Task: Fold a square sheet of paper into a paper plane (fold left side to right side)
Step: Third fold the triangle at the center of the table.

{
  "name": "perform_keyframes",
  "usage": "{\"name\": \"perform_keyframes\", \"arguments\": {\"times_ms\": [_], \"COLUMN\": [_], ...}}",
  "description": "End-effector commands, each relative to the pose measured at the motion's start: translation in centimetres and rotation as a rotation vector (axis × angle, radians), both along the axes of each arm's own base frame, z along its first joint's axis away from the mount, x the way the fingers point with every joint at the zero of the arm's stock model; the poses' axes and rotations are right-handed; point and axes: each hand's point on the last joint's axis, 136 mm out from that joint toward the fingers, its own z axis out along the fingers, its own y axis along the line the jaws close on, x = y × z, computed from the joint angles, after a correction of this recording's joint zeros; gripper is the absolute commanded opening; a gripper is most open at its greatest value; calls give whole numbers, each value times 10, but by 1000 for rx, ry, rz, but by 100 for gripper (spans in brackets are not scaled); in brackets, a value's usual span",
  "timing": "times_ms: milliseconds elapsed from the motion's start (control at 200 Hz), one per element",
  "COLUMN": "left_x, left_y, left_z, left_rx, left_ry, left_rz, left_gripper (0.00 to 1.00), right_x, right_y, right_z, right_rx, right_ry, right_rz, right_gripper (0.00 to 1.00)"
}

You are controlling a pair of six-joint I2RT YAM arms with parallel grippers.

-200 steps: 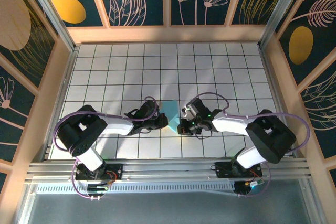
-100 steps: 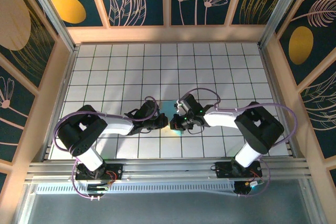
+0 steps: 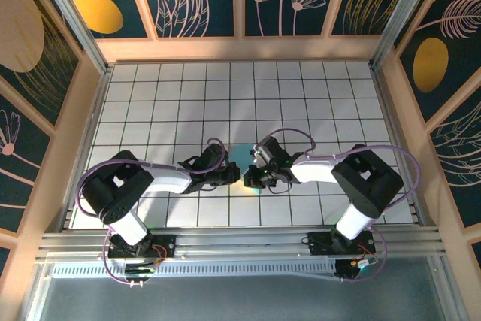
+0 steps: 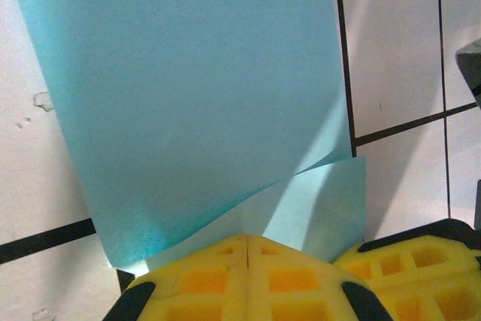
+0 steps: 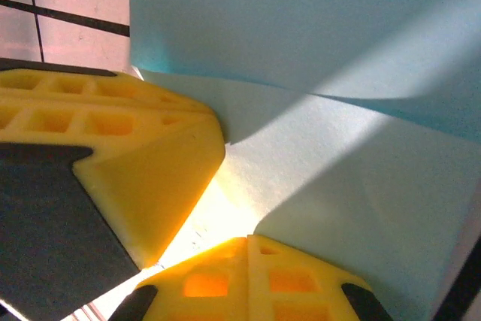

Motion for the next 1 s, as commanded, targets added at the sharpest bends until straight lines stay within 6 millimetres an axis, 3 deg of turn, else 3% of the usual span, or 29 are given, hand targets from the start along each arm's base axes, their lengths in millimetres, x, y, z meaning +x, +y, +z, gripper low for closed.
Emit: {"name": "perform_keyframes", "arguments": {"times_ms": [0, 365, 551, 766, 911, 996], "left_x": [-6, -5, -5, -5, -4, 1], "left_y": [27, 29, 23, 10, 0, -4], "left_z": [-24, -22, -19, -18, -11, 2], "left_rx": [146, 152, 124, 65, 10, -22], "left_ry": [31, 20, 23, 47, 45, 18], "left_rz": [29, 32, 26, 13, 6, 16], "left_gripper": [0, 0, 0, 0, 0, 7], "right_x": [-25, -55, -61, -30, 4, 19], "right_y": [-25, -57, -69, -72, -74, -71], "right_z": [-18, -24, -22, 13, 46, 60], "right_rx": [-80, -123, -143, -123, -79, -41], "right_ry": [76, 131, 127, -10, -177, -263], "right_rz": [-17, -38, -53, -64, -86, -82], "right_gripper": [0, 0, 0, 0, 22, 34]}}
